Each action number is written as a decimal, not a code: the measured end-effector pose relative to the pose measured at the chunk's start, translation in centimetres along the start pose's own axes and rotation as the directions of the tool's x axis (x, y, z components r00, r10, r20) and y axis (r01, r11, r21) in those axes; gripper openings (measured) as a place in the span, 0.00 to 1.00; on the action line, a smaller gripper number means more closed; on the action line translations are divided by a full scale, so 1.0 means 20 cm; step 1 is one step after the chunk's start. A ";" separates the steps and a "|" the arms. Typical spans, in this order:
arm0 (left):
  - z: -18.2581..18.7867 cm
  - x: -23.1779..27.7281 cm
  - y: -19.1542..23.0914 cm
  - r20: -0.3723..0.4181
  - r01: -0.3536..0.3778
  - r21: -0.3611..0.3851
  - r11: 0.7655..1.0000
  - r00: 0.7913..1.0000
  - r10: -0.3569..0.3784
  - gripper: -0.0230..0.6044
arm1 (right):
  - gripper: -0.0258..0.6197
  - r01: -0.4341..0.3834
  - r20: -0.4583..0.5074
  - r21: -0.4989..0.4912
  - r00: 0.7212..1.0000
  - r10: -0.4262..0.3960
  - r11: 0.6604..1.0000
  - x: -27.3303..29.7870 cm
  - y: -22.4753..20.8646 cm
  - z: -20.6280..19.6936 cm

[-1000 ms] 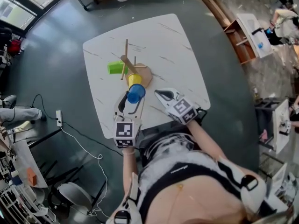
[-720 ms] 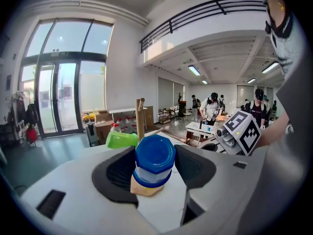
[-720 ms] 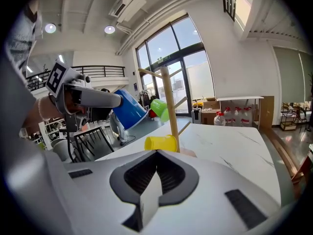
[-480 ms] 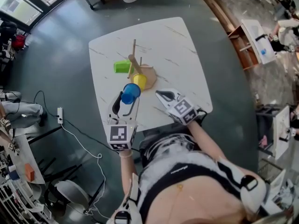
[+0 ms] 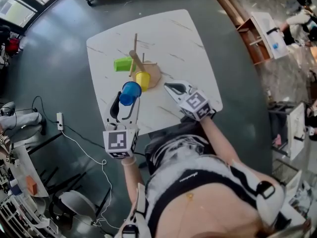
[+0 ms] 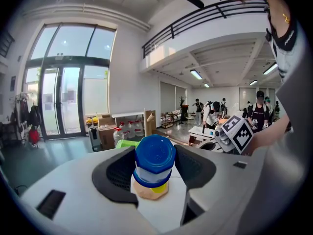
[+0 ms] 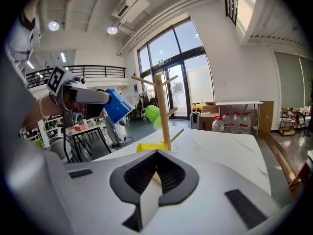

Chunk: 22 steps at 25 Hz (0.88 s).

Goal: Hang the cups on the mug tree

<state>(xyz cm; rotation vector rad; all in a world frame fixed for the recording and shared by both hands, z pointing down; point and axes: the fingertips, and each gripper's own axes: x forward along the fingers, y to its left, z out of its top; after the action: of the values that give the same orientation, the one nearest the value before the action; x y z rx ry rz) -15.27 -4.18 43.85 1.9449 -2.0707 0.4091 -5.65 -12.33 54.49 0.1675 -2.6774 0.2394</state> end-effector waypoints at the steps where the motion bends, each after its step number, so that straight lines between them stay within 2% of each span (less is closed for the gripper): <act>1: 0.01 -0.01 0.00 0.008 0.001 0.000 1.000 1.000 -0.001 0.45 | 0.04 0.004 0.000 0.000 1.000 -0.004 1.000 -0.01 -0.01 0.00; 13: 0.08 -0.06 0.05 0.024 -0.016 -0.010 1.000 1.000 0.016 0.44 | 0.04 0.009 -0.023 0.016 1.000 -0.008 1.000 0.01 -0.03 -0.02; 22: 0.19 -0.10 0.08 0.078 -0.008 -0.009 1.000 0.997 0.008 0.44 | 0.04 -0.005 -0.034 0.020 0.999 0.006 1.000 0.06 -0.01 -0.02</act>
<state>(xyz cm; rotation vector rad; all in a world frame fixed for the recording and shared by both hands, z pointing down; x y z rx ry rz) -16.70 -3.66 39.49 1.9784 -2.1253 0.3299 -6.60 -12.51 55.39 0.1606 -2.6422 0.2685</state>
